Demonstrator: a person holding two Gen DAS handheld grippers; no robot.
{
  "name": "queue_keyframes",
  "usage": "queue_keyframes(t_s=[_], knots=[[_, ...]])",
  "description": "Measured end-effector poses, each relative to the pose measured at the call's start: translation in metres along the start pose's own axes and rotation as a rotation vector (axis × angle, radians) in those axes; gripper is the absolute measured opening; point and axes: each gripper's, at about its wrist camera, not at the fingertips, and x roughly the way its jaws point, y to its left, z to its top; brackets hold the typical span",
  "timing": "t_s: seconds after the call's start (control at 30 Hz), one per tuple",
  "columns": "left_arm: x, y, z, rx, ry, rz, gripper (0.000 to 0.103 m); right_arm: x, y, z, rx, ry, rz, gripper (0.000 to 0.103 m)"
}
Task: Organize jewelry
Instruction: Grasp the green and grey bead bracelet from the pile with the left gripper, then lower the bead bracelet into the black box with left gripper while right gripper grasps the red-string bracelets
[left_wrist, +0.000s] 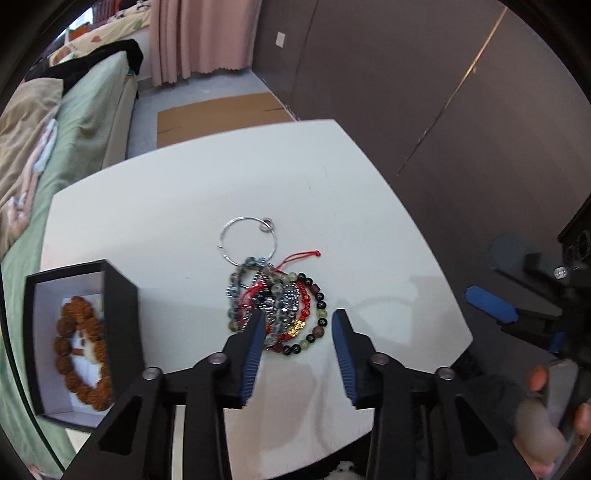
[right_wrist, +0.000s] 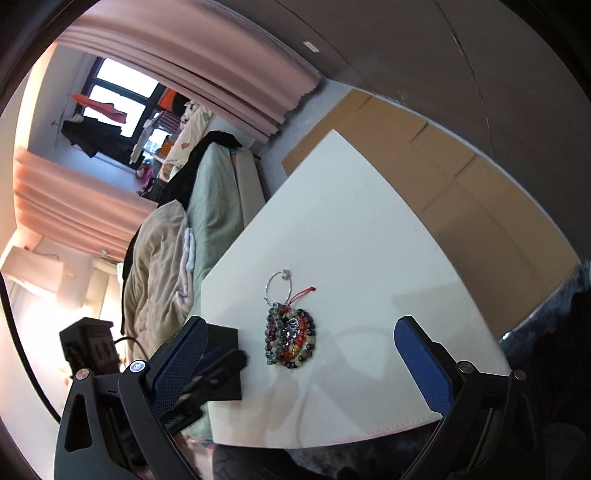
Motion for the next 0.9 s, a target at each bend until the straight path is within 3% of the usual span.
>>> queue_keyframes(t_s=[0.3, 0.37, 0.4, 0.43, 0.6, 0.77, 0.9], knots=[[0.032, -0.004, -0.004, 0.049, 0.045, 0.079, 0.033, -0.009, -0.012, 0.003, 0.004, -0.015, -0.013, 0.103], [0.036, -0.001, -0.007, 0.049, 0.054, 0.078, 0.024, -0.009, -0.013, 0.003, 0.01, -0.017, -0.015, 0.103], [0.037, 0.0, -0.008, 0.05, 0.057, 0.082, 0.011, -0.01, -0.012, 0.002, 0.002, -0.016, -0.014, 0.103], [0.037, 0.002, -0.009, 0.053, 0.053, 0.085, 0.011, -0.009, -0.009, 0.001, -0.013, -0.011, -0.017, 0.103], [0.018, 0.009, -0.01, 0.059, -0.007, 0.052, 0.01, -0.003, 0.002, -0.003, -0.075, 0.007, -0.028, 0.103], [-0.01, 0.018, -0.006, 0.058, -0.063, -0.003, 0.01, 0.005, 0.008, -0.006, -0.098, 0.013, -0.06, 0.088], [-0.034, 0.031, -0.006, 0.046, -0.111, -0.039, 0.01, 0.015, 0.015, -0.011, -0.129, 0.033, -0.084, 0.083]])
